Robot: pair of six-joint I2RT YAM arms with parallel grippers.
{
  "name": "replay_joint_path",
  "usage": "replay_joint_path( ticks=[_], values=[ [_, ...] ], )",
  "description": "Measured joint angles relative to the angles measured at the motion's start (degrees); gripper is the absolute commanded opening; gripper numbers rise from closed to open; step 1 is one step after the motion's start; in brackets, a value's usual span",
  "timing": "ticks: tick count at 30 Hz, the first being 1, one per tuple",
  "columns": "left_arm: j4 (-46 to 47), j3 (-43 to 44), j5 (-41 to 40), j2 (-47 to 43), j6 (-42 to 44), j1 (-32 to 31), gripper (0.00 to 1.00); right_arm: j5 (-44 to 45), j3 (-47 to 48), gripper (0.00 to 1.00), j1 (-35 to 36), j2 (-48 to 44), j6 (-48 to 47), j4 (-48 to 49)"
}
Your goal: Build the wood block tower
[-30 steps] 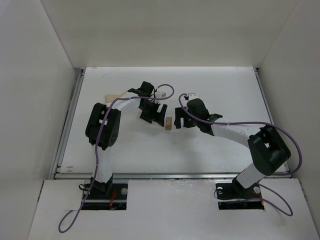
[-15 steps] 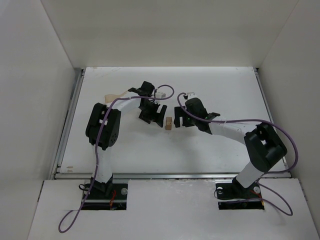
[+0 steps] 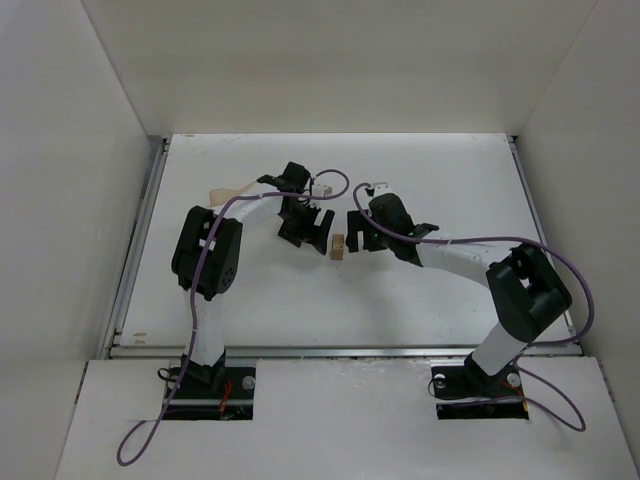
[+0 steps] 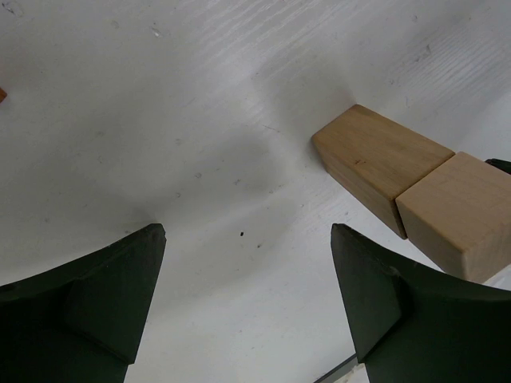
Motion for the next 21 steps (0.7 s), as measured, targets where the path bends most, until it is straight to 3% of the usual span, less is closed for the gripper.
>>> replay_joint_path(
  ticks=[21],
  values=[
    [0.0, 0.0, 0.0, 0.0, 0.42, -0.22, 0.82, -0.79, 1.51, 0.89, 0.09, 1.11, -0.44, 0.22]
  ],
)
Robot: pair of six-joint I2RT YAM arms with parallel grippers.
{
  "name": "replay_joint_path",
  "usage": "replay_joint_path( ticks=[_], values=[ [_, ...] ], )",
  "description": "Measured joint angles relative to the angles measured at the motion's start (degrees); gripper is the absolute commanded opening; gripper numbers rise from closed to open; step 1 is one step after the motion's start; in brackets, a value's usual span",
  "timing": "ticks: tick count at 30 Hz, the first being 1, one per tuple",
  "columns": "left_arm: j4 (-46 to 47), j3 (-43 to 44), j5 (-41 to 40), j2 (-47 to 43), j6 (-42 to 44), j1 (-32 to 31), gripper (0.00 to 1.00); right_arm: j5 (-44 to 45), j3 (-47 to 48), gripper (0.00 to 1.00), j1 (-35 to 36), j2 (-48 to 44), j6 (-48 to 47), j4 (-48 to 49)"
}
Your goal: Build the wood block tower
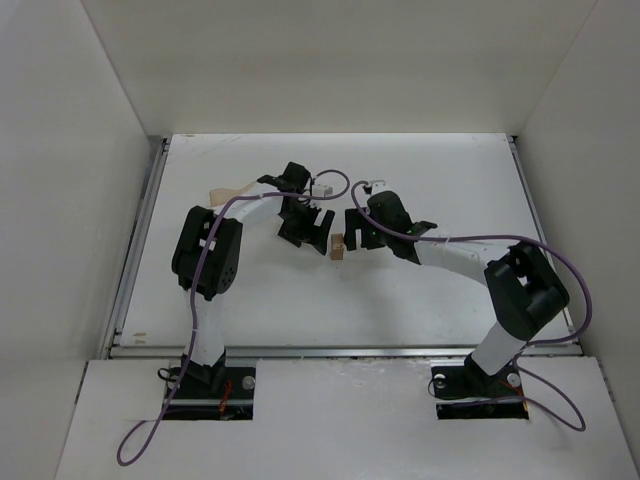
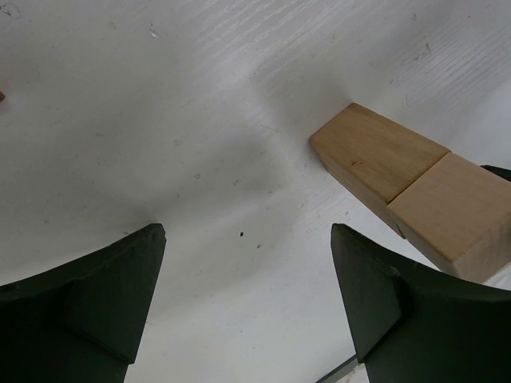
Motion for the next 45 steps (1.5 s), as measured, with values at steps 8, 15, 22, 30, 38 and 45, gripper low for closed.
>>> replay_joint_path(
  ticks=[8, 15, 22, 30, 38, 45],
  values=[
    [-0.04, 0.52, 0.04, 0.0, 0.04, 0.0, 0.82, 0.0, 0.13, 0.89, 0.0, 0.04, 0.0, 0.0],
    [0.07, 2.25, 0.0, 0.0, 0.07, 0.0, 0.82, 0.04, 0.11, 0.89, 0.0, 0.09, 0.0, -0.02],
    [0.02, 2.69, -0.28, 0.0, 0.15, -0.37, 0.82, 0.87, -0.98, 0.89, 0.0, -0.26, 0.04, -0.09],
    [0.04, 3.23, -0.46, 0.0, 0.2, -1.27, 0.82, 1.11, -1.88, 0.89, 0.0, -0.46, 0.52, -0.02],
    [0.0, 3.26, -0.46, 0.0, 0.2, -1.38, 0.82, 1.27, -2.69, 0.89, 0.0, -0.57, 0.94, 0.0],
    [0.0, 3.23, -0.72, 0.0, 0.2, -1.38, 0.82, 1.27, -2.69, 0.89, 0.0, -0.68, 1.18, 0.04]
  ],
)
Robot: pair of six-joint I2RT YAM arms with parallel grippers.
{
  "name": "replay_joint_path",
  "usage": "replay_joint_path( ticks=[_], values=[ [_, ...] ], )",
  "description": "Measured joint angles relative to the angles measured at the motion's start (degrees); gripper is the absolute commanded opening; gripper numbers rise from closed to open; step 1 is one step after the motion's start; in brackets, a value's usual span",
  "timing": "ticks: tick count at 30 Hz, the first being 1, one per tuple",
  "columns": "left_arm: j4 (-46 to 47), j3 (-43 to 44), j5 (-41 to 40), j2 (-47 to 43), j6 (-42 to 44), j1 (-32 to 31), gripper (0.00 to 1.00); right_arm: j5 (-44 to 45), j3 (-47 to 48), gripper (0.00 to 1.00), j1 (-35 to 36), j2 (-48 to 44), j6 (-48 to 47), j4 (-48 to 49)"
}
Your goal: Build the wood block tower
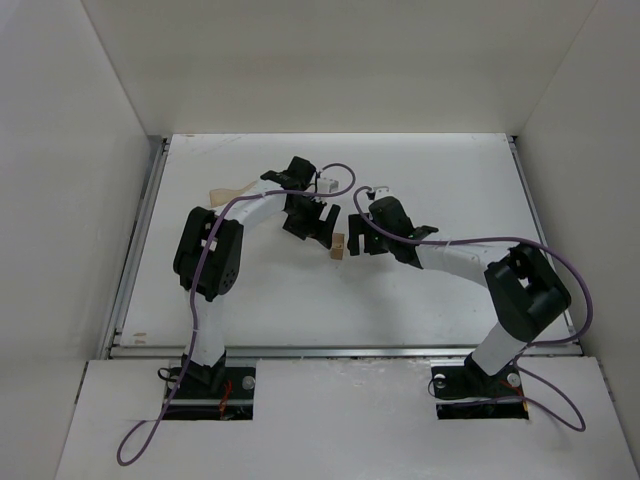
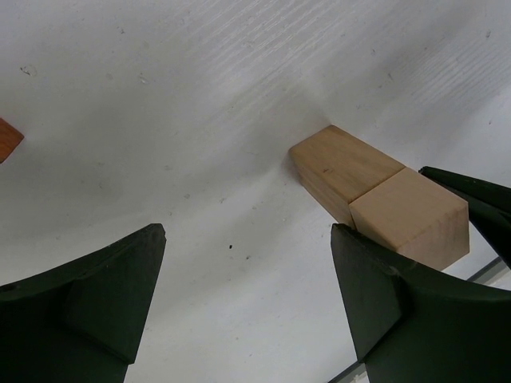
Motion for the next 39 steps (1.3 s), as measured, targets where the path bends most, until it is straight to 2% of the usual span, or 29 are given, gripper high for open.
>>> replay_joint_path(
  ticks=[39],
  values=[
    [0.02, 0.09, -1.11, 0.0, -0.02, 1.6, 0.82, 1.03, 2.12, 0.89, 0.0, 1.68, -0.02, 0.52]
  ],
)
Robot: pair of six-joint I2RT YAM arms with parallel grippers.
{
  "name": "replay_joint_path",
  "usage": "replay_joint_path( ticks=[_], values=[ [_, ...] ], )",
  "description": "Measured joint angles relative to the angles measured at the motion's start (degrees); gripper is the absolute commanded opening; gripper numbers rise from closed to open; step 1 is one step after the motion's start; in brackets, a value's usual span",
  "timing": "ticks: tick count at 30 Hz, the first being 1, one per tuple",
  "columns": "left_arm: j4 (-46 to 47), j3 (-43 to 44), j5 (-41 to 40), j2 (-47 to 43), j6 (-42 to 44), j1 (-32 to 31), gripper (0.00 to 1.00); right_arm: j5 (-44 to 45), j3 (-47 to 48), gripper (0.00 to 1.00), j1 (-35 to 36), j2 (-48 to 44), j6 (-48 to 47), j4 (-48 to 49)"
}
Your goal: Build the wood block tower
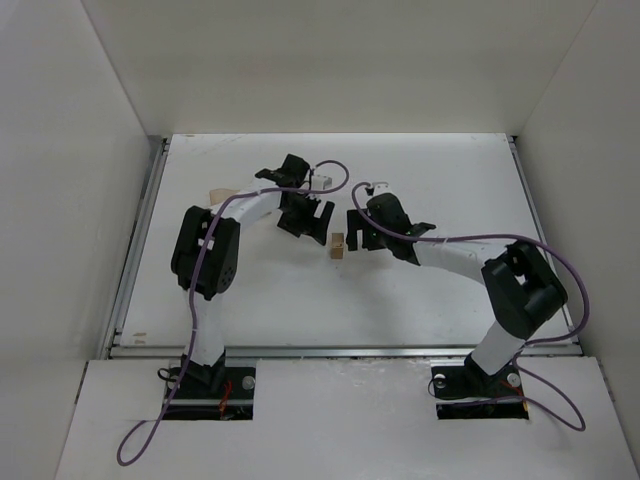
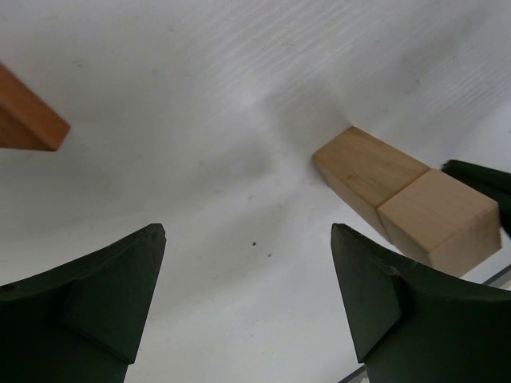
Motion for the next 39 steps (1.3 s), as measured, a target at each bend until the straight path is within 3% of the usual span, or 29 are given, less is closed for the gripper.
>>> replay_joint_path(
  ticks=[7, 13, 22, 39],
  values=[
    [-0.15, 0.13, -3.56, -2.93, 0.5, 4.0, 0.81, 4.28, 0.0, 0.89, -0.09, -3.15, -0.02, -2.84],
    [0.07, 5.81, -9.18, -5.03, 1.05, 3.91, 0.83, 6.78, 0.11, 0.89, -1.11, -5.97, -0.07, -5.16],
    [0.11, 14.49, -16.28, 5.11, 0.92, 3.69, 0.83, 7.41, 1.95, 0.89, -1.68, -6.08, -1.01, -6.03],
    [-0.85, 15.02, -17.49, 9.77, 1.29, 3.72, 0.6, 7.58, 1.95, 0.89, -1.9, -6.19, -1.16, -6.12]
  ],
)
